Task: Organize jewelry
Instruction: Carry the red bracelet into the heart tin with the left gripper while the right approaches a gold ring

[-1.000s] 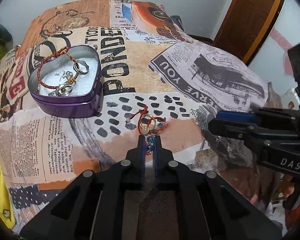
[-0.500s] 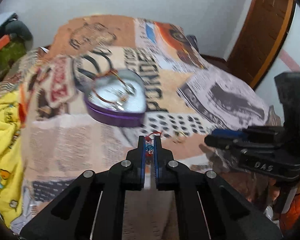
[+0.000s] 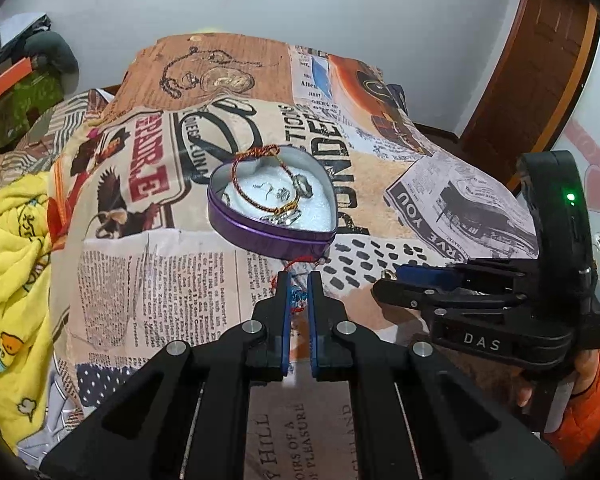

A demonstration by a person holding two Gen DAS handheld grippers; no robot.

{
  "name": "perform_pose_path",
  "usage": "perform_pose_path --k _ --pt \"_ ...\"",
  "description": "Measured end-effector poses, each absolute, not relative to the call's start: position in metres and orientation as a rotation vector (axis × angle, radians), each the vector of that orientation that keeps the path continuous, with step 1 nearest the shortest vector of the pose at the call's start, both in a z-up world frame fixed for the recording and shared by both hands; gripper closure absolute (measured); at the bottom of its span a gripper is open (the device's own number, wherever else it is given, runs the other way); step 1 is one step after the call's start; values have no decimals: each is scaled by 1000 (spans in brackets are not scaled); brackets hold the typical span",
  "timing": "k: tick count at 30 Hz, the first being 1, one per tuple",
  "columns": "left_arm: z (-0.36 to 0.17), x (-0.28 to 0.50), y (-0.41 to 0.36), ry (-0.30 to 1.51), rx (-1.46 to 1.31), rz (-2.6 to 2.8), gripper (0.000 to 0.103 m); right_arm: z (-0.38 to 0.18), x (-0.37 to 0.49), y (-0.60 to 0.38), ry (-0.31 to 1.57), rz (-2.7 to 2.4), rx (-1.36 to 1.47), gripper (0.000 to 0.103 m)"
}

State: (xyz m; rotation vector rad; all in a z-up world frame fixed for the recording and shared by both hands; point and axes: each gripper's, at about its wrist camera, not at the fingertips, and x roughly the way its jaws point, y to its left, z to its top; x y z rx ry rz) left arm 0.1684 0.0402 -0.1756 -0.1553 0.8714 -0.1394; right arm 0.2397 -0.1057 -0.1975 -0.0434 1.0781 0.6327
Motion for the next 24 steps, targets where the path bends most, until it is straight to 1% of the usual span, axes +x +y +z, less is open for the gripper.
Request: perform_pose_path --k 7,10,12,14,15,24 --pt "-177 168 41 870 -168 -137 97 -199 234 -101 1024 626 -94 75" --pt "-173 167 42 862 -168 -138 97 -199 234 -104 1011 612 -98 82" --pt "-169 165 41 852 -166 -137 97 -198 232 -106 1010 609 -96 83" --pt "-164 164 41 840 -164 -136 97 -197 231 -108 1011 607 -94 91" --pt "-160 164 42 832 -163 -135 97 -196 230 -108 1008 609 -92 92" --pt "-132 160 43 759 -155 -128 97 -181 223 -111 968 598 -83 93"
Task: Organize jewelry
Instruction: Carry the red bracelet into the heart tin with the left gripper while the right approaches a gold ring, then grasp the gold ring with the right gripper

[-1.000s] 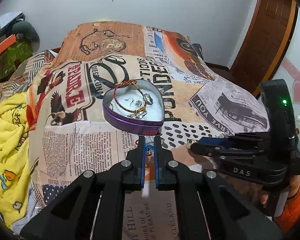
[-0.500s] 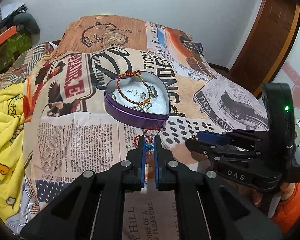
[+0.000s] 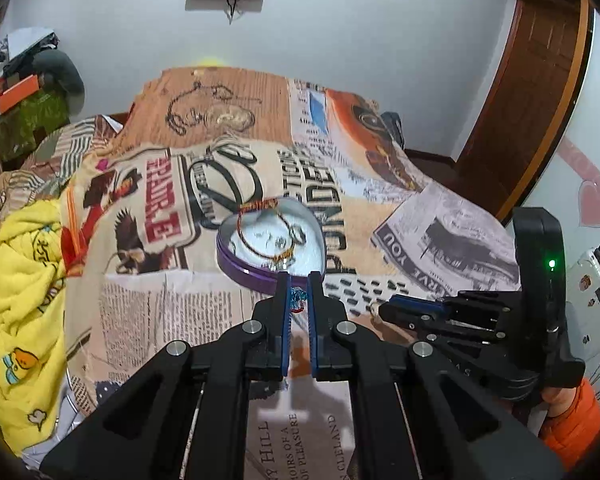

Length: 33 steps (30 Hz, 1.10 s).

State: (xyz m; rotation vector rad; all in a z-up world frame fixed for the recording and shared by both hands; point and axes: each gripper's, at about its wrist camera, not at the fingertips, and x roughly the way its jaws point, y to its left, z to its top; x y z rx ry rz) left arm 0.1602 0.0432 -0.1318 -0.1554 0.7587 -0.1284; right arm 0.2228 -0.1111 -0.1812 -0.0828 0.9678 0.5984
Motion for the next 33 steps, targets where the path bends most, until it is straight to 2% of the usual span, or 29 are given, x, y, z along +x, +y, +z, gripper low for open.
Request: perform_pose_path --k 4,6,8,16,18,20,33 --pt "-125 158 45 739 -163 -129 97 -174 218 -116 951 587 -87 93" --pt "-126 157 45 740 -164 -131 97 -176 220 -117 982 586 -78 84" --pt "-128 157 44 744 -166 -135 97 -180 222 -118 998 574 -74 66" --pt "-137 160 43 763 -171 -140 97 -199 229 -108 999 553 -113 66" --pt "-137 162 45 764 -176 -138 97 -200 227 -105 977 550 -127 70" --pt "-137 163 46 763 -180 -136 97 -201 227 -105 964 554 -135 80" --pt "-117 165 49 709 -172 -134 97 -180 226 -111 921 552 -103 80"
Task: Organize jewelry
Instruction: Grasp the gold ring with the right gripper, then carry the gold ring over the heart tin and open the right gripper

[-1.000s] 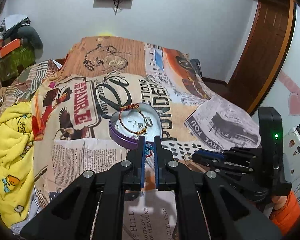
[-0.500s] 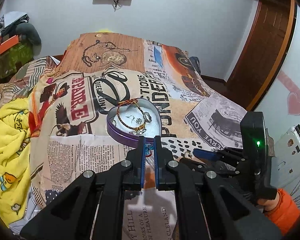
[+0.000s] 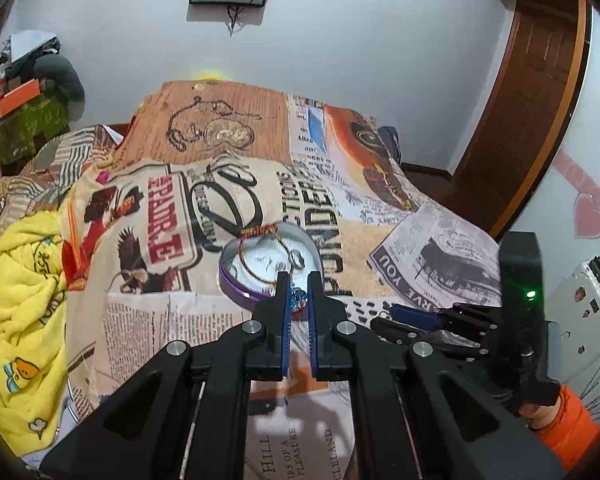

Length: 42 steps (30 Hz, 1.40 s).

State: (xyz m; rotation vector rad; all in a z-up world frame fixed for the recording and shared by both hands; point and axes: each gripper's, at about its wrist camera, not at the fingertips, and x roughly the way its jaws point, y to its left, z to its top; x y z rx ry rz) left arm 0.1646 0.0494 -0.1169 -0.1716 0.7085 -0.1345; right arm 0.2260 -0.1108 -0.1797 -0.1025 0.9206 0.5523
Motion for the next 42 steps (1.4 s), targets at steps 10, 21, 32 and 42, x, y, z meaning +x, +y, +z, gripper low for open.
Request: perform_pose_path --k 10,21,32,42 --pt "-89 176 56 635 -177 -145 97 -126 229 -102 766 587 -86 80" --pt "-91 207 66 645 -175 -160 97 -120 246 -71 740 666 -101 80" --pt "-123 234 69 715 -157 -156 97 -149 261 -51 821 702 -128 80" --pt "-151 247 77 786 -169 -106 97 -162 267 -43 843 706 -174 79"
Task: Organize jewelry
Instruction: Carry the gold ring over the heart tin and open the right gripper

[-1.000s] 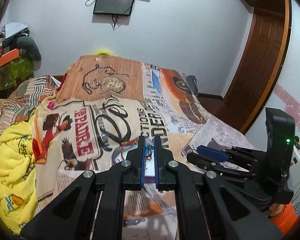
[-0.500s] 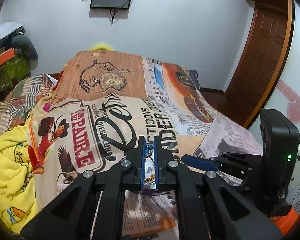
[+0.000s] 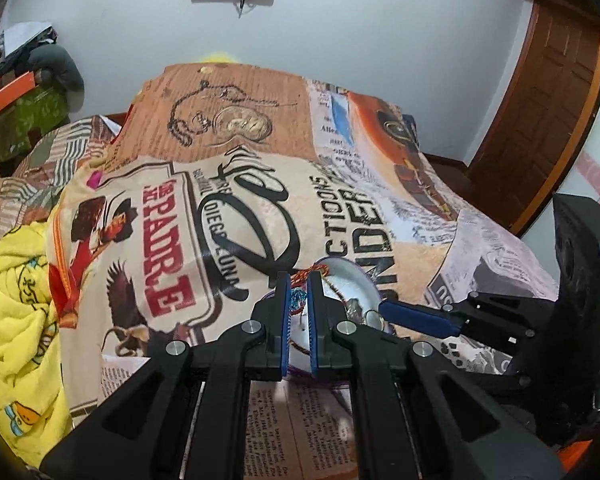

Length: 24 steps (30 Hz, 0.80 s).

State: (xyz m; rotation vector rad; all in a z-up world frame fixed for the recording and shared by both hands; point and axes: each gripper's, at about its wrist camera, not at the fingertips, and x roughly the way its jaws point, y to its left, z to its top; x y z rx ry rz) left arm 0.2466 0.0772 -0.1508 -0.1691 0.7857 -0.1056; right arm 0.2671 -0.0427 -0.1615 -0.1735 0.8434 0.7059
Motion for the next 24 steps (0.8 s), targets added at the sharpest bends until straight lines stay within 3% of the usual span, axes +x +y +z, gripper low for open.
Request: perform_pose_path --k 7,12,17,24 --pt "-154 245 82 808 -180 -100 97 -164 262 -37 834 697 -219 80" --pt "-148 239 86 797 -180 -76 82 -160 261 -37 844 689 -226 78" --pt "-135 230 93 770 -195 -58 77 -151 257 -42 809 650 -239 58" --pt "-102 206 98 698 -194 -23 74 -129 248 -51 767 636 -231 58"
